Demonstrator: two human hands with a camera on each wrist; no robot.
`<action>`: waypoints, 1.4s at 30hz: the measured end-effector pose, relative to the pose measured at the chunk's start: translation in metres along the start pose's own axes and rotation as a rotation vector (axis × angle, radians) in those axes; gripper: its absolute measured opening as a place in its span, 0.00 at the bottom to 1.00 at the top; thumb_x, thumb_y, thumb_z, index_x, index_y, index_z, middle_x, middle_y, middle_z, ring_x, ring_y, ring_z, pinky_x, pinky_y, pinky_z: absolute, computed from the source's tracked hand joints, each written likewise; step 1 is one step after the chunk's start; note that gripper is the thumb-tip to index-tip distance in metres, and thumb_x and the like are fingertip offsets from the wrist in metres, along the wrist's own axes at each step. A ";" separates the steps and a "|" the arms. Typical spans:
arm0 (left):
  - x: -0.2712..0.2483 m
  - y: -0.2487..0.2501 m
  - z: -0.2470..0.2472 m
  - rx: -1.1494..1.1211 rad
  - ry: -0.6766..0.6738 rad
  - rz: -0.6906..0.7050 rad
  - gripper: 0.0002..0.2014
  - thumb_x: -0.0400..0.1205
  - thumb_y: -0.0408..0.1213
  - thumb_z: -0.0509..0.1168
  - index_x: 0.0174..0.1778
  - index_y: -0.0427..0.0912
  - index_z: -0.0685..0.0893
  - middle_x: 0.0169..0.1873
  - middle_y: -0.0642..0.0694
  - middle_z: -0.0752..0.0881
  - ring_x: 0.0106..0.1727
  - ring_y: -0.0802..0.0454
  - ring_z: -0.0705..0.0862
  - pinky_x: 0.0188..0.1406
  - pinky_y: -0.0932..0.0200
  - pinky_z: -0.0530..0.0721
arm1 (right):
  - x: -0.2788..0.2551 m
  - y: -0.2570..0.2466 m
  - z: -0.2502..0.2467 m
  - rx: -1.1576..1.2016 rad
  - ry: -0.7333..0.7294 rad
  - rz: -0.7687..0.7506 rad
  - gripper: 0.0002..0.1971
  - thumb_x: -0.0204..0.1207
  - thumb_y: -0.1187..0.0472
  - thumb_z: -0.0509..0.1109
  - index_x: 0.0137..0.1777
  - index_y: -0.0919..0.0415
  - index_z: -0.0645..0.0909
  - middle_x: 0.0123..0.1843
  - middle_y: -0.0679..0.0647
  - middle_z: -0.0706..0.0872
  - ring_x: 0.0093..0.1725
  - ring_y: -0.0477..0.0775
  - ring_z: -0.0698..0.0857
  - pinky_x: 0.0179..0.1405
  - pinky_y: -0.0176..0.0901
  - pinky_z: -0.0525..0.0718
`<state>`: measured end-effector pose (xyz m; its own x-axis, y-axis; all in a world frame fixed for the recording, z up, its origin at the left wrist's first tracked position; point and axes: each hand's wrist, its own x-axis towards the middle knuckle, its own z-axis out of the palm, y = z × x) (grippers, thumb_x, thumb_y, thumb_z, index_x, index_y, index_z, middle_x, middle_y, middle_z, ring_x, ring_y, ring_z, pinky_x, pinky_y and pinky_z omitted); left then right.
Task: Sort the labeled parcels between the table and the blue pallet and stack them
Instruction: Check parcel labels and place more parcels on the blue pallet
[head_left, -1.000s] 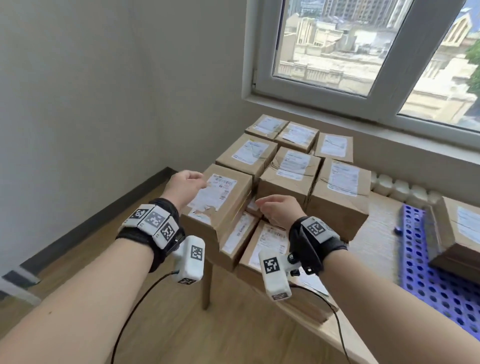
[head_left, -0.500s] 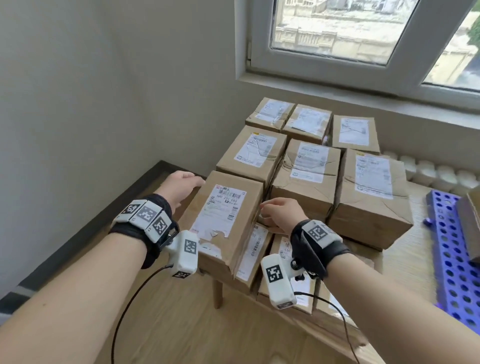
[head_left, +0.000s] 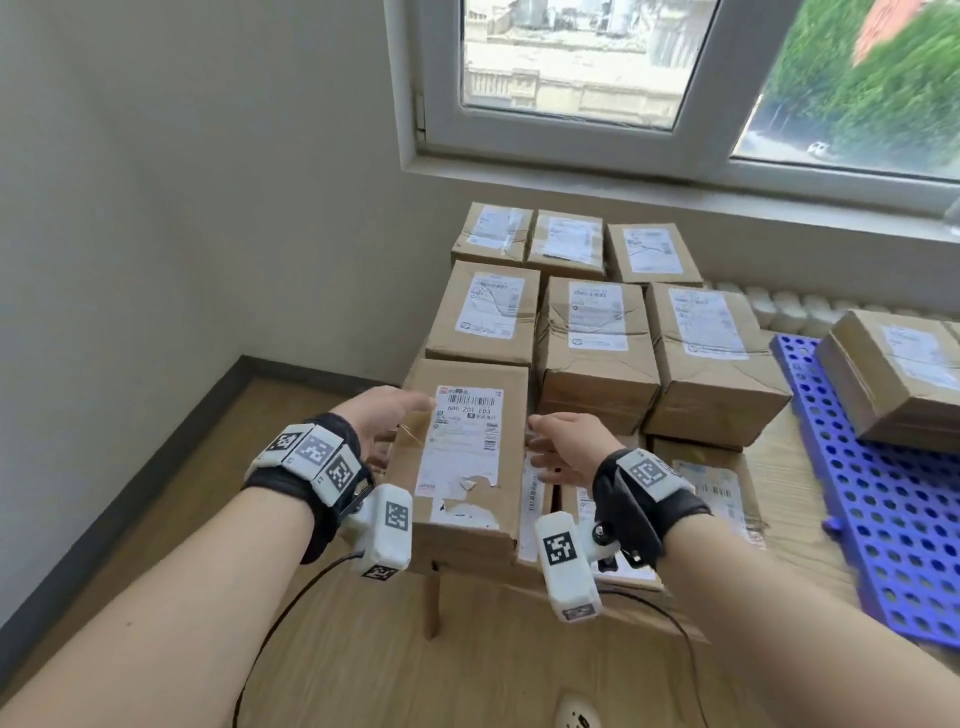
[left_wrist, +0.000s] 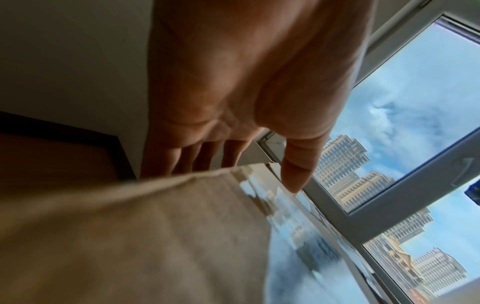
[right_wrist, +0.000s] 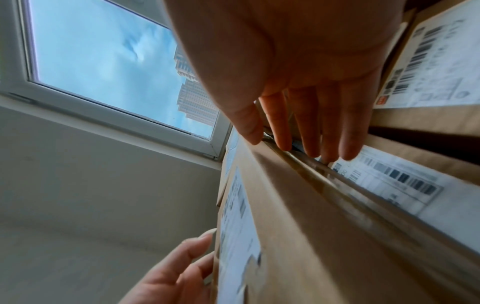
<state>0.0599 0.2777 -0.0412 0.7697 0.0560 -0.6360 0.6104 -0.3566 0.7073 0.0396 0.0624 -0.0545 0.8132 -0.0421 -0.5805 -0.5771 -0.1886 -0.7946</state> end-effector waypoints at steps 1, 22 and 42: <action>0.001 -0.001 -0.001 0.007 -0.012 -0.003 0.23 0.82 0.46 0.65 0.72 0.42 0.76 0.69 0.42 0.79 0.69 0.43 0.75 0.53 0.45 0.76 | -0.002 0.001 0.003 0.008 0.001 0.011 0.09 0.82 0.58 0.65 0.54 0.62 0.82 0.43 0.57 0.82 0.38 0.53 0.80 0.39 0.44 0.85; -0.050 0.005 -0.031 -0.048 -0.086 0.232 0.13 0.83 0.39 0.65 0.62 0.43 0.79 0.54 0.47 0.86 0.51 0.53 0.83 0.37 0.53 0.80 | -0.043 -0.022 0.035 -0.054 0.319 -0.260 0.15 0.69 0.42 0.70 0.47 0.51 0.87 0.45 0.49 0.90 0.47 0.53 0.88 0.55 0.55 0.86; -0.095 0.087 0.092 0.074 -0.238 0.463 0.15 0.81 0.39 0.65 0.65 0.47 0.79 0.61 0.48 0.85 0.65 0.45 0.79 0.72 0.36 0.71 | -0.087 -0.009 -0.102 0.175 0.637 -0.305 0.21 0.56 0.36 0.70 0.40 0.51 0.88 0.42 0.49 0.91 0.46 0.55 0.89 0.54 0.56 0.87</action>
<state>0.0227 0.1554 0.0517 0.8865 -0.3337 -0.3205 0.1950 -0.3587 0.9129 -0.0183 -0.0319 0.0216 0.7955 -0.5860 -0.1546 -0.2775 -0.1253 -0.9525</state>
